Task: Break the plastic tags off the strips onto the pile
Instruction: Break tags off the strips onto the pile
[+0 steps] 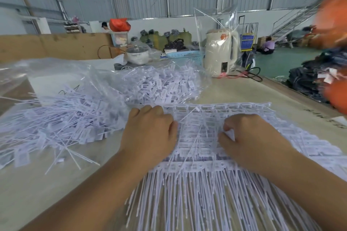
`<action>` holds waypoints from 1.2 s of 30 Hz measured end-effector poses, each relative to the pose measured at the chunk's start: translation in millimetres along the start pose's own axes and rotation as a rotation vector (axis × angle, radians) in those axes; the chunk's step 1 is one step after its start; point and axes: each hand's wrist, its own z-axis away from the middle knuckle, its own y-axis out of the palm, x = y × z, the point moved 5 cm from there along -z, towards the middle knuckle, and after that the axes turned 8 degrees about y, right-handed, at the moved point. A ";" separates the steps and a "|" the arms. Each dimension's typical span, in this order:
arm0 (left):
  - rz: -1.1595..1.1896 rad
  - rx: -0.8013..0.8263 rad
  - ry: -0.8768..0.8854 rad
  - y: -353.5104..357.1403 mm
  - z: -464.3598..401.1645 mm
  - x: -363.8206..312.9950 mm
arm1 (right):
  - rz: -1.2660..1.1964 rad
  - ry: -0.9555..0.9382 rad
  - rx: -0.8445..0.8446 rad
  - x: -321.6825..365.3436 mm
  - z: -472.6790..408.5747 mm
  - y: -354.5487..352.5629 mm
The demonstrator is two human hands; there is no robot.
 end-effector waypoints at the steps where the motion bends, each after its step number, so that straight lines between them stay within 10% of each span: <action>1: 0.066 -0.041 0.000 -1.9 1.8 1.7 | -0.006 0.008 -0.007 -0.3 0.0 -1.1; 5: 0.077 -0.140 -0.163 -7.1 -13.7 30.1 | -0.030 0.019 -0.004 2.0 0.5 -2.4; 13: 0.089 0.633 -0.510 46.4 -49.9 68.2 | -0.046 0.031 0.040 2.8 4.1 -3.7; 18: 0.049 0.506 -0.519 42.3 -59.7 65.0 | -0.040 0.031 0.043 -1.1 3.6 0.1; 26: 0.435 -0.181 -0.441 -5.0 -48.8 56.3 | -0.014 0.107 0.045 -5.8 0.1 7.9; 36: 0.854 0.029 -0.351 -26.4 46.6 48.6 | 0.128 0.003 -0.100 16.0 8.1 -9.5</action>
